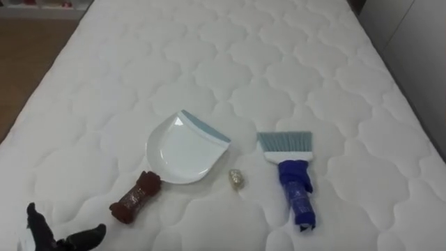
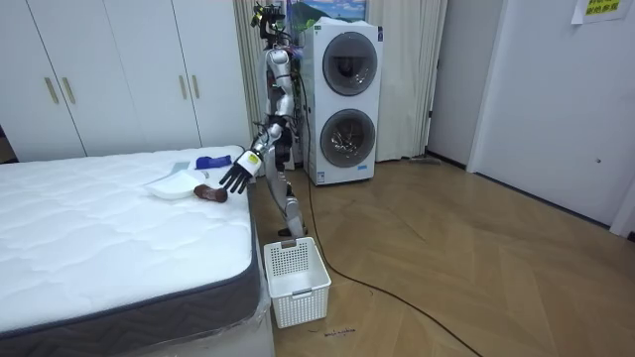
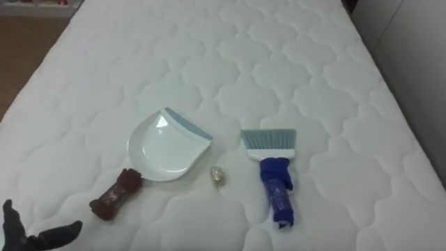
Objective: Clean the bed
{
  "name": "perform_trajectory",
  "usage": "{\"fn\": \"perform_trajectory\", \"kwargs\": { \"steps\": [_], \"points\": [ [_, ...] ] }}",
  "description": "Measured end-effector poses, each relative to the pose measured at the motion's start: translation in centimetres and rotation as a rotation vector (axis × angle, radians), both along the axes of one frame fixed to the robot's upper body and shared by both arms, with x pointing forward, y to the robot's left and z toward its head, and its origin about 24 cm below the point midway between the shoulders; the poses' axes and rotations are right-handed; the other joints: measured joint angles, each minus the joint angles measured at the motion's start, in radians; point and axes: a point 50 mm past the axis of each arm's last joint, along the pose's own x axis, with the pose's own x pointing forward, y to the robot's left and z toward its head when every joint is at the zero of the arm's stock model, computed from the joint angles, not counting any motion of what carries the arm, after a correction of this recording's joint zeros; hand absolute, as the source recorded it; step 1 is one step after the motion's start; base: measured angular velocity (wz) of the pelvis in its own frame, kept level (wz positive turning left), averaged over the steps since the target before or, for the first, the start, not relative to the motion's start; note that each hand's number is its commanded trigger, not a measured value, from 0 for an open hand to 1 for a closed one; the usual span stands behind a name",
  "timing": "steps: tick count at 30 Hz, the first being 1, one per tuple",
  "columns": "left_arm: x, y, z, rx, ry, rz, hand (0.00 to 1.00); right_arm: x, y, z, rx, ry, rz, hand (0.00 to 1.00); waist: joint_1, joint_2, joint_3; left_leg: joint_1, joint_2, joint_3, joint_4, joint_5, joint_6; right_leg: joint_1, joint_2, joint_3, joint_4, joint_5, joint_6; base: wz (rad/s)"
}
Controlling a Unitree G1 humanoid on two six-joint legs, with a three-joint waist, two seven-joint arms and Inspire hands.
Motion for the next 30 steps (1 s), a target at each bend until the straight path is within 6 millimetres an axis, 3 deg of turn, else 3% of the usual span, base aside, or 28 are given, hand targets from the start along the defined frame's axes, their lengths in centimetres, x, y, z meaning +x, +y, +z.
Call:
{"fn": "perform_trajectory", "kwargs": {
  "steps": [8,14,18,20,21,30],
  "points": [
    [1.0,-0.6,0.7,0.034,-0.059,-0.059,0.0,0.2,-0.2,0.1,-0.012,0.0,0.037,0.0,-0.015,0.004,0.003,0.001,0.0,0.0,0.0,0.0,0.0,0.0,0.0,0.001,0.0,0.0,0.0,0.0],
    [3.1,-1.4,2.3,0.049,-0.168,-0.13,0.0,0.2,-0.1,0.1,0.008,0.007,0.053,0.0,-0.024,0.008,0.005,-0.008,0.001,0.005,0.0,0.0,0.0,-0.011,0.0,0.001,0.002,0.0,0.0,0.0],
    [4.8,-2.0,2.9,0.053,-0.21,-0.16,0.0,1.4,0.1,0.2,0.011,-0.006,0.081,0.0,-0.023,0.011,0.004,-0.057,0.003,0.009,0.009,0.004,0.002,-0.074,-0.005,-0.005,0.036,0.0,0.0,-0.09],
    [5.2,-2.2,3.0,0.051,-0.215,-0.168,0.0,1.8,0.3,0.2,0.013,-0.012,0.089,0.0,-0.029,0.008,0.0059,-0.069,0.003,0.009,0.012,0.004,0.002,-0.085,-0.006,-0.007,0.037,0.0,0.0,-0.02],
    [5.7,-2.3,3.2,0.05,-0.222,-0.17,0.0,2.0,0.3,0.2,0.014,-0.015,0.09,0.0,-0.036,0.001,0.0112,-0.077,0.003,0.008,0.016,0.004,0.002,-0.091,-0.007,-0.01,0.04,0.0,0.0,0.05],
    [7.9,-3.1,3.3,0.045,-0.22,-0.212,0.0,4.0,1.0,0.4,0.022,-0.044,0.108,0.0,-0.06,-0.003,0.014,-0.166,0.002,0.006,0.046,0.004,0.002,-0.173,-0.014,-0.013,0.063,0.001,-0.001,-0.01]
  ]
}}
